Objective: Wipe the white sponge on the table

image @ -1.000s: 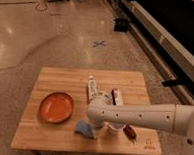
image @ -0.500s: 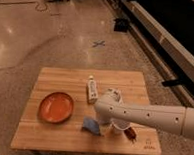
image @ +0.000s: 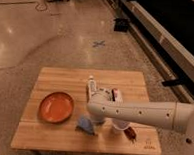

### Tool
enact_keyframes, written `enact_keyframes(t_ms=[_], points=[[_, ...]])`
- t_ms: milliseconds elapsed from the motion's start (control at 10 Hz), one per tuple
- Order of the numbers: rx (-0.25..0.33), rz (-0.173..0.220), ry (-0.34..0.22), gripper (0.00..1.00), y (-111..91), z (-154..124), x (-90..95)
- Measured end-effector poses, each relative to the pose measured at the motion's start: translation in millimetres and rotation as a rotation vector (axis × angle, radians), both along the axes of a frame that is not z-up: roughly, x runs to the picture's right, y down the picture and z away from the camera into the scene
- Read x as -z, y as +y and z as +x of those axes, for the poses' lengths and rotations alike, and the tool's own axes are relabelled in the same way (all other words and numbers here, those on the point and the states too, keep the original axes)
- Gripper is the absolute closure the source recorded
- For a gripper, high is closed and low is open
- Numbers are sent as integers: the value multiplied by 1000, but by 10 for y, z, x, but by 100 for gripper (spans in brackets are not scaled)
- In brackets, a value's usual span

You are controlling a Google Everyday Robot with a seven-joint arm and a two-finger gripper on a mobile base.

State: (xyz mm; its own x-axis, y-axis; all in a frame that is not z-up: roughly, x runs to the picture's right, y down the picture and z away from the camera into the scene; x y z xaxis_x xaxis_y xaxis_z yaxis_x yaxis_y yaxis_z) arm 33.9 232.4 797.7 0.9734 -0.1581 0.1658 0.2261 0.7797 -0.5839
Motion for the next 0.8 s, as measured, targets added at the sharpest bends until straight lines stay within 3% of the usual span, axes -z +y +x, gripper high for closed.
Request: enact_keyframes(t_ms=[200, 600, 800], points=[[-8, 1, 7, 68, 23, 189, 15], [-35, 6, 14, 68, 7, -101, 91], [-29, 7, 20, 68, 22, 12, 74]])
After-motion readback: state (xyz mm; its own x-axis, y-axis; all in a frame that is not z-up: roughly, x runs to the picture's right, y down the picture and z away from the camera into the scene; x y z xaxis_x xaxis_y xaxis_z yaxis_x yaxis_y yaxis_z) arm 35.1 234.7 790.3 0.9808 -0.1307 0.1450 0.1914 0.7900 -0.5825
